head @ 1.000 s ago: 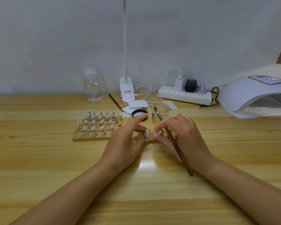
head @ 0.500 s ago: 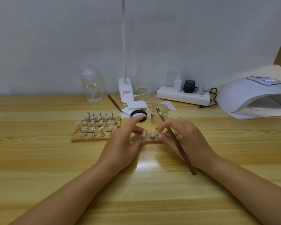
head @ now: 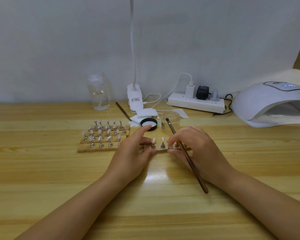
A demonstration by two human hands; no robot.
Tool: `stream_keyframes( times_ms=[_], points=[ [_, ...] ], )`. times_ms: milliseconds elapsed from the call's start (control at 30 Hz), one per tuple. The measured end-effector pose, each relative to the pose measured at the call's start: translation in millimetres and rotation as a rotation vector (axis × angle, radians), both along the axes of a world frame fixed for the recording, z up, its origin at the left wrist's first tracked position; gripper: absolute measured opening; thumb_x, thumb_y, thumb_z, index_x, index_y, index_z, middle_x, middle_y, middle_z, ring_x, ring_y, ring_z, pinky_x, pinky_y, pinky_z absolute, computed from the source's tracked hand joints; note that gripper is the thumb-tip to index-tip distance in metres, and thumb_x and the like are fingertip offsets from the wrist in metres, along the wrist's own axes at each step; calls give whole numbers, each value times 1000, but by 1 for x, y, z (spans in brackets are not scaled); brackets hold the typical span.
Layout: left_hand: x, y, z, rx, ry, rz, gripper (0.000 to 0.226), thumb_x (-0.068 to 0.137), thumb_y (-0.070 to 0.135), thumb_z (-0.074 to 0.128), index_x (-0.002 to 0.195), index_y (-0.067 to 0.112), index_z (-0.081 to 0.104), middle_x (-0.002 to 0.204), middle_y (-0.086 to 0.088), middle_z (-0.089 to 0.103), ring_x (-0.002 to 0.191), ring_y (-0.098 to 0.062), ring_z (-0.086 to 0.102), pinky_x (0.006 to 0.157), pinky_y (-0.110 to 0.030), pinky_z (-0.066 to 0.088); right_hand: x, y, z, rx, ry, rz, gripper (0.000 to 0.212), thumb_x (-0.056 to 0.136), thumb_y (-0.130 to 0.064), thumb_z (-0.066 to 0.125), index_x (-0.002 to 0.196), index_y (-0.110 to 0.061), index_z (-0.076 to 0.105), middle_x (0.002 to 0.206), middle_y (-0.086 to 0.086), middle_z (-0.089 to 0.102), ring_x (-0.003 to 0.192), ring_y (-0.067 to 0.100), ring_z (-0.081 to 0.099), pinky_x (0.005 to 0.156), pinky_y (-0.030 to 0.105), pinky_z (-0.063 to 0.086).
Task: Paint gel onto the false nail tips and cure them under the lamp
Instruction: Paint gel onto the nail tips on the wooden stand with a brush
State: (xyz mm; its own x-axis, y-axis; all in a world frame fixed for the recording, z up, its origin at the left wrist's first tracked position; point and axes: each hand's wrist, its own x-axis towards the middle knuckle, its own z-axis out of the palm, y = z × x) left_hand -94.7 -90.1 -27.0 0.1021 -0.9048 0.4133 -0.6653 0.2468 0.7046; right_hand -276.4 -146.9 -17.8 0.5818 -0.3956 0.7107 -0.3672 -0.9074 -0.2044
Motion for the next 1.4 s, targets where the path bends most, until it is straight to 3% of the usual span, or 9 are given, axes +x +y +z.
stream_keyframes(
  times_ms=[300, 433, 567, 767, 933, 1000, 1067, 1233, 1400],
  points=[
    [-6, 7, 10, -112, -112, -3, 68, 77, 20, 71, 136, 25, 37, 122, 13, 47, 116, -1, 44, 96, -15, 35, 1, 9, 4, 35, -103, 10, 18, 80, -30, 60, 88, -14, 64, 86, -4, 68, 85, 11, 62, 87, 28, 43],
    [-9, 13, 15, -317, -251, -75, 44, 74, 39, 65, 115, 21, 60, 110, 9, 54, 106, -6, 49, 89, -38, 42, 3, 17, 6, 174, -237, 88, 13, 80, -28, 62, 90, -21, 58, 87, -2, 67, 84, 8, 63, 73, 30, 53],
    [-9, 13, 14, -320, -248, -103, 29, 77, 44, 56, 93, 25, 71, 94, 15, 62, 92, -3, 51, 80, -37, 37, 7, 21, 5, 172, -258, 168, 16, 78, -20, 66, 91, -21, 56, 89, -4, 64, 87, 1, 61, 77, 14, 49],
    [-7, 12, 15, -353, -192, -139, 21, 79, 35, 57, 87, 25, 73, 88, 17, 66, 84, -3, 55, 76, -35, 37, 9, 25, 6, 175, -250, 200, 20, 76, -20, 69, 90, -8, 64, 89, -1, 67, 87, 4, 63, 77, 17, 52],
    [-8, 13, 17, -381, -7, -119, 17, 78, 32, 63, 85, 21, 74, 85, 14, 70, 80, 0, 62, 75, -43, 48, 4, 21, 19, 290, -368, 125, 30, 89, -38, 42, 102, -20, 61, 86, -14, 67, 74, -4, 63, 64, 7, 48],
    [-8, 14, 18, -372, 34, -107, 14, 76, 30, 69, 85, 21, 73, 82, 16, 70, 77, 1, 62, 75, -39, 49, 0, 15, 31, 499, -510, 73, 36, 84, -46, 39, 93, -25, 66, 62, -11, 67, 59, -2, 60, 57, 6, 45],
    [-8, 14, 19, -357, 27, -92, 9, 76, 27, 70, 83, 22, 72, 76, 20, 68, 72, 0, 61, 75, -30, 46, -4, 1, 45, 624, -572, -12, 36, 81, -50, 41, 81, -28, 69, 52, -10, 61, 50, -3, 53, 53, 6, 41],
    [-8, 15, 21, -320, 80, -77, 12, 75, 25, 65, 83, 19, 72, 74, 15, 68, 69, -5, 60, 74, -28, 46, -3, -46, 71, 667, -427, -154, 25, 88, -36, 56, 78, -15, 66, 48, -11, 58, 43, -5, 52, 46, 7, 42],
    [-7, 16, 24, -308, 121, -58, 9, 75, 12, 69, 80, 19, 71, 72, 9, 69, 70, -6, 59, 72, -9, 42, 18, -72, 76, 567, -218, -293, 34, 80, -38, 69, 59, -18, 52, 46, -7, 59, 41, -4, 54, 44, 9, 43]
  ],
)
